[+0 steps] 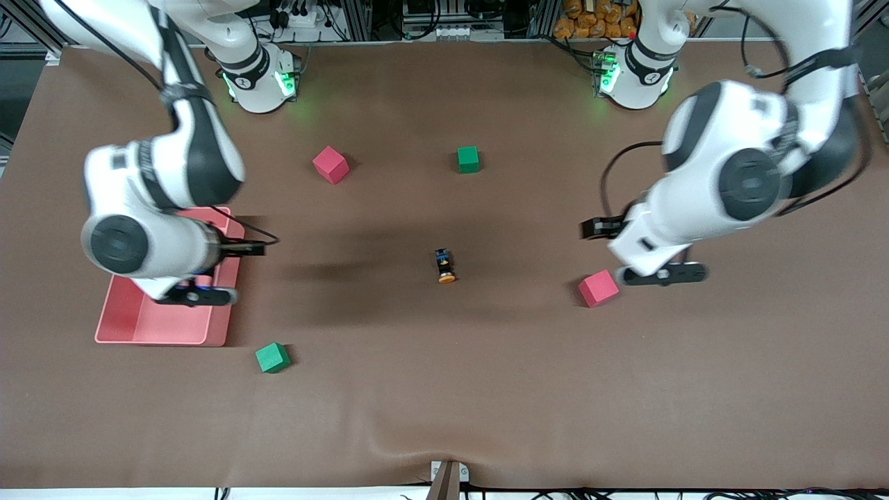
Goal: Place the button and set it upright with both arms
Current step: 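Set the button on the table and open the right gripper, then retract the right gripper while the left gripper reaches the button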
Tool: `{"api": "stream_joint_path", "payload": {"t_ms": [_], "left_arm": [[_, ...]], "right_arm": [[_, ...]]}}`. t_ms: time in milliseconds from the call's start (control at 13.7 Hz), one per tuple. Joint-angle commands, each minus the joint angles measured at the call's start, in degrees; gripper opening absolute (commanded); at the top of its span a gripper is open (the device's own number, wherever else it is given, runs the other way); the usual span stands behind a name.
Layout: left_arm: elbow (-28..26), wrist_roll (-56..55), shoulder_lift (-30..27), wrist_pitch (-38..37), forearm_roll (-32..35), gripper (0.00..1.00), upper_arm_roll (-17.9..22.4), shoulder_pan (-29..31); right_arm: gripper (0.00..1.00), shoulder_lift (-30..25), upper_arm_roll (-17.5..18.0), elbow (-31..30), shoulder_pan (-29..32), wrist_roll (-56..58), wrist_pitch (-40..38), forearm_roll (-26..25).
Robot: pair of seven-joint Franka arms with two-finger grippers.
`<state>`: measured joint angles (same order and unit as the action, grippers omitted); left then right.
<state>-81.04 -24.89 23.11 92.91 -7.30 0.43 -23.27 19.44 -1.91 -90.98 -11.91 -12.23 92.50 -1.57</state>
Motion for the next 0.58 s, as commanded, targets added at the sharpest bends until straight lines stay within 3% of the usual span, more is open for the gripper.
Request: {"api": "stream_joint_path", "payload": {"t_ms": [0, 146, 512], "left_arm": [[2.6, -2.1, 5.2, 3.7, -6.8, 1.0, 0.6, -1.9], [2.7, -4.2, 7.5, 6.8, -8.3, 1.0, 0.6, -3.9], [3.1, -9.9, 15.6, 17.0, -8.1, 1.0, 0.9, -10.6]], "right_arm": [[1.0, -8.8, 1.2, -9.7, 2.6, 1.8, 5.6, -0.8], [1.0, -11.5, 1.2, -12.2, 5.5, 6.1, 8.4, -0.9], [1.0, -15.0, 1.3, -10.9, 13.6, 18.8, 7.7, -0.5]]}}
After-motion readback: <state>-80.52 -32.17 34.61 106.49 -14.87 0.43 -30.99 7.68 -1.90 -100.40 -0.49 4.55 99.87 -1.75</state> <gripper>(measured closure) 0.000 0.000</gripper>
